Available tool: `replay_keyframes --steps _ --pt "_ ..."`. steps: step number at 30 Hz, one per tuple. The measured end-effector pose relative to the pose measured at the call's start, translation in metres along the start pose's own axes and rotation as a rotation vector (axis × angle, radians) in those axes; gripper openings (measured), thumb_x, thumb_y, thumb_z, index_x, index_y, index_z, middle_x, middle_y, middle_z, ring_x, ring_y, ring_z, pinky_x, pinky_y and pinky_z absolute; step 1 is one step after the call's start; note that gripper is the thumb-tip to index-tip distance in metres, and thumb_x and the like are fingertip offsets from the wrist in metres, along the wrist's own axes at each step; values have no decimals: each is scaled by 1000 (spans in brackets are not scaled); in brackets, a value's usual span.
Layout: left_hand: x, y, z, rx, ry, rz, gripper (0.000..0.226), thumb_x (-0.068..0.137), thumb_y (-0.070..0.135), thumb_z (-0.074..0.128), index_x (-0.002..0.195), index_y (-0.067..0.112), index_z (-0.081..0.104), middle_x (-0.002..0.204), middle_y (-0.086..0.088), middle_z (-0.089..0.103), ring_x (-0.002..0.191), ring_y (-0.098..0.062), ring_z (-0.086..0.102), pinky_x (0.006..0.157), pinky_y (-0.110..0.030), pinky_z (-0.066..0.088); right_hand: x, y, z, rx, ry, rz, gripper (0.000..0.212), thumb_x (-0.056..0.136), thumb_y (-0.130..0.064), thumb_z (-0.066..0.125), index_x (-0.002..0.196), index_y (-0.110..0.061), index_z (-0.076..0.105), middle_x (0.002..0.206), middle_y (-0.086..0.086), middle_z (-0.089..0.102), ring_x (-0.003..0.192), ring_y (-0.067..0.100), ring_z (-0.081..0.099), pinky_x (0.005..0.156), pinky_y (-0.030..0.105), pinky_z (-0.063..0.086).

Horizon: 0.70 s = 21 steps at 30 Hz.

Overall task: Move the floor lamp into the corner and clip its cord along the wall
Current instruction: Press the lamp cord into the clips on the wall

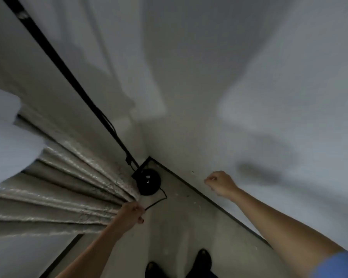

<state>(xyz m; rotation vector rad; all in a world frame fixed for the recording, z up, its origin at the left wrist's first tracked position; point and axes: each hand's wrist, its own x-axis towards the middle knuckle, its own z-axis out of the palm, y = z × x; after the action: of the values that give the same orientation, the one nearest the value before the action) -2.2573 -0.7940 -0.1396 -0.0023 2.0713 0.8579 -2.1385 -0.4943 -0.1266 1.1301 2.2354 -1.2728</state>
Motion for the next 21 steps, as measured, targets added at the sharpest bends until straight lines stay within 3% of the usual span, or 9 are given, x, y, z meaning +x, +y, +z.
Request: replay_keyframes --steps 2,6,9,11,15,18,21 --pt "24 -2 22 16 4 -14 29 86 1 56 59 10 60 51 -6 58 52 -17 53 60 -27 43 15 32 7 1 6 24 11 87 -33 65 79 -27 67 89 0 69 92 23 68 80 33 55" --pt "99 -30 80 10 -34 -30 28 85 2 58 59 12 60 58 -9 59 63 -23 56 65 -31 42 72 99 51 -2 -10 94 22 89 -31 62 95 -14 75 97 5 73 91 23 68 82 33 55" --pt "163 -72 120 40 -90 -51 24 85 7 59 63 14 62 63 -9 63 64 -23 60 63 -28 44 119 152 103 34 -49 145 27 90 -32 61 94 -8 75 93 11 74 88 26 70 71 27 50" --pt "206 -105 140 39 -122 -72 21 85 6 59 65 12 63 66 -11 64 70 -25 61 70 -33 45 150 184 138 32 -65 165 28 90 -32 62 95 -8 75 92 11 74 88 25 70 73 27 51" --pt "294 -166 168 23 -109 -57 27 86 9 62 59 13 58 57 -6 58 64 -23 57 69 -33 42 221 235 202 23 -45 153 24 90 -33 65 91 -10 72 95 8 70 93 26 68 76 27 49" --pt "349 -195 179 12 -76 15 22 88 12 61 66 9 61 62 -5 60 59 -14 61 66 -24 46 269 258 238 -9 -8 144 24 90 -34 65 93 -11 72 94 11 70 92 29 68 79 32 52" --pt "412 -208 182 11 -74 112 17 89 11 59 75 2 63 66 -7 61 51 -3 59 54 -10 45 322 268 268 -36 25 89 27 90 -32 64 98 -8 74 94 12 73 84 26 68 74 33 54"
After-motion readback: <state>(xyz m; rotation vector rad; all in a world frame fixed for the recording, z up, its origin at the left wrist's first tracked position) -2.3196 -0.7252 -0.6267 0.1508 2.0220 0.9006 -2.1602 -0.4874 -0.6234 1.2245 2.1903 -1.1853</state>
